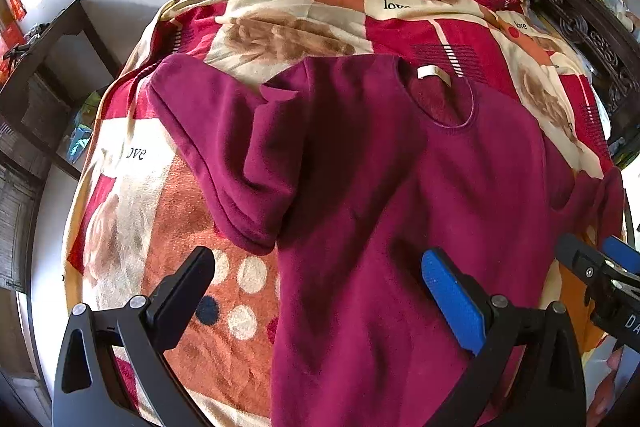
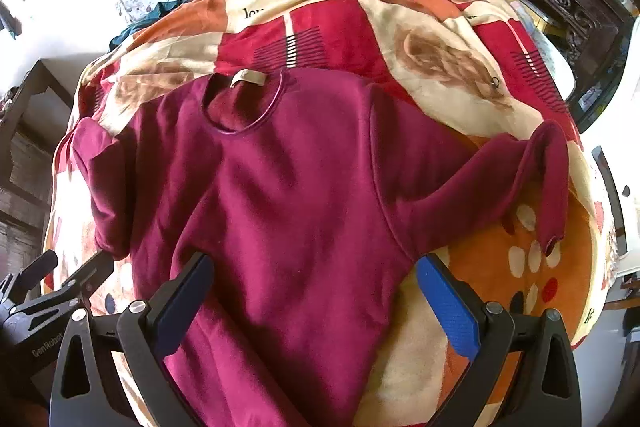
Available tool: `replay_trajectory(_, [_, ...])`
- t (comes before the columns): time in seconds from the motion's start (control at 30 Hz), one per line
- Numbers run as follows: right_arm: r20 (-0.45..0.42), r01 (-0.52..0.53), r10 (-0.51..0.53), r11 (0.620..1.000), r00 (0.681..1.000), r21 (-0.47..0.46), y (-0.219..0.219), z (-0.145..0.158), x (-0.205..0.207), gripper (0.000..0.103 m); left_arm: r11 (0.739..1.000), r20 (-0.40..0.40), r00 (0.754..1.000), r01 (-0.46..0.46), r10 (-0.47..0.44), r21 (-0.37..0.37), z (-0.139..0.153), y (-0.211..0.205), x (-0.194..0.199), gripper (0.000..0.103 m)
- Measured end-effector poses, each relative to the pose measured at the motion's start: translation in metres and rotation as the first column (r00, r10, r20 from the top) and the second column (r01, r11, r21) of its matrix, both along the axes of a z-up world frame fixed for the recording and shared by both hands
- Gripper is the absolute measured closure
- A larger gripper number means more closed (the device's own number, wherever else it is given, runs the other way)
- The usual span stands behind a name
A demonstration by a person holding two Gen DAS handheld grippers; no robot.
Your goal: Fold small clothes
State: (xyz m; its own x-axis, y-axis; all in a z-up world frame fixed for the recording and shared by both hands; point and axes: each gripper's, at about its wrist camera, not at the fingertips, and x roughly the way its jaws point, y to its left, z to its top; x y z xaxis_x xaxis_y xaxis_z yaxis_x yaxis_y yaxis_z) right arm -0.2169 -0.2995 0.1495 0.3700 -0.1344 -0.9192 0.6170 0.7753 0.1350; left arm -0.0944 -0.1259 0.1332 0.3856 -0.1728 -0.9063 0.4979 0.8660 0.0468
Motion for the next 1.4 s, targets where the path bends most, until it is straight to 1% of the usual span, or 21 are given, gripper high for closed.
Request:
replay_trajectory(0.13, [-0.004,-0.003,0.003,0.999,1.0,-0.046,0.0,0.002,0.003,0.0,1.0,-0.004,1.0,0.008,-0.008,0.007,-0.004,-0.004,0.0,0.0])
replay_trajectory(0.37, [-0.016,-0.011,0.01,0.998,1.0,-0.059,-0.002,-0.002,0.007,0.0,1.0,-0.015,1.0,0.008,-0.008,0.013,-0.01,-0.009,0.002,0.0])
replay_trajectory(0.63, [-0.017,-0.002,0.002,1.0,1.0,-0.025,-0.004,-0.009,0.007,0.0,1.0,-0.014,1.0,0.015,-0.014,0.02,-0.012,-0.011,0.003,0.0])
replay_trajectory(0.83, [-0.028,-0.02,0.02,1.0,0.999,-0.024,-0.001,-0.013,0.014,0.0,1.0,-0.02,1.0,0.016,-0.016,0.022,-0.014,-0.012,0.006,0.0])
replay_trajectory(1.1, [-0.035,-0.042,0.041,0.999,0.999,-0.013,0.002,-0.018,0.027,0.0,1.0,-0.035,0.999,0.003,-0.003,0.019,-0.019,-0.007,0.015,0.0])
replay_trajectory(1.4, [-0.032,-0.059,0.059,0.998,0.998,-0.008,0.009,-0.021,0.046,0.0,1.0,-0.035,0.999,-0.018,0.019,0.022,-0.021,0.005,0.027,0.0])
